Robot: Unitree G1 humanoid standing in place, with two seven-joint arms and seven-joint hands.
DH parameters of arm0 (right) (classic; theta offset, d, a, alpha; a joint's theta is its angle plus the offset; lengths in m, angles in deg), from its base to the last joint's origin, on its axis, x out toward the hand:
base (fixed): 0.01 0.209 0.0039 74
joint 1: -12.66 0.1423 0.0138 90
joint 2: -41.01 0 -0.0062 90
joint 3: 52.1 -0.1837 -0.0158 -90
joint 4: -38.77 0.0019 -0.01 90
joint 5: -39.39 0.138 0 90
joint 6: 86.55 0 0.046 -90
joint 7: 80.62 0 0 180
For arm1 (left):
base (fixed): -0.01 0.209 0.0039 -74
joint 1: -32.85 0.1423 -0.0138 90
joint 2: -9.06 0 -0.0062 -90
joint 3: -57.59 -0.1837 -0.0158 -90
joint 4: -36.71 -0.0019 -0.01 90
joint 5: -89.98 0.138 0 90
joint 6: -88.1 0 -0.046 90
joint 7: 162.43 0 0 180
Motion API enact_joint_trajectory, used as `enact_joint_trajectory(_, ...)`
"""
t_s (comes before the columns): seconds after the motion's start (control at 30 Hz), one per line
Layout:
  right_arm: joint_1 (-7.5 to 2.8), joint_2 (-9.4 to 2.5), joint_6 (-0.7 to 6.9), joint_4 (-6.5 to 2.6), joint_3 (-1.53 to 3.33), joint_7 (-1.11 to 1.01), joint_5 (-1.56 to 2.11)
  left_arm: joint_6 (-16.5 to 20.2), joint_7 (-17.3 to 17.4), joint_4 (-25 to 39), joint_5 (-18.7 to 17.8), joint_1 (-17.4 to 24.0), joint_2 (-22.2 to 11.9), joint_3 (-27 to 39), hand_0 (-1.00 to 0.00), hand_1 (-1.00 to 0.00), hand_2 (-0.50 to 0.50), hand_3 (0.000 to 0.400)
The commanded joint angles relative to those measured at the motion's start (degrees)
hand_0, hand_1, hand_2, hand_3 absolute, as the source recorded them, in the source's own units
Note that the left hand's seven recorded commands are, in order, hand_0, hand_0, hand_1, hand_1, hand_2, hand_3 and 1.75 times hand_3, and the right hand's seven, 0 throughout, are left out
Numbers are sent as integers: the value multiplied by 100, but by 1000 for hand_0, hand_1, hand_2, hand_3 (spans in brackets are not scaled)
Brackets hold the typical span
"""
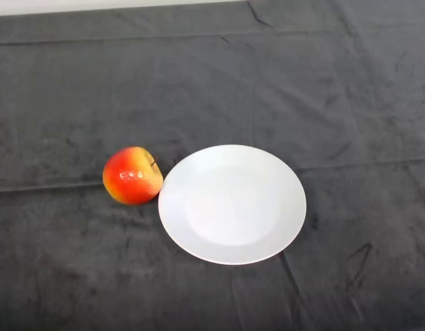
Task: Move the apple to the plate
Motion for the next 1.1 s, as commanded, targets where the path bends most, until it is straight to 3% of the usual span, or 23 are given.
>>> enact_joint_trajectory(0.03,238,99,-16,165,63,-72,20,68,70,-25,78,-44,16,-25,0,0,0,0)
enact_joint_trajectory(0.43,239,99,-17,166,63,-72,20,142,270,-29,86,-44,-9,-27,0,0,0,0)
enact_joint_trajectory(0.63,239,99,-17,166,63,-72,20,330,494,19,74,-268,-156,-29,0,0,0,0)
enact_joint_trajectory(1.1,239,99,-17,166,62,-72,20,28,1017,516,190,-284,35,-257,0,0,0,0)
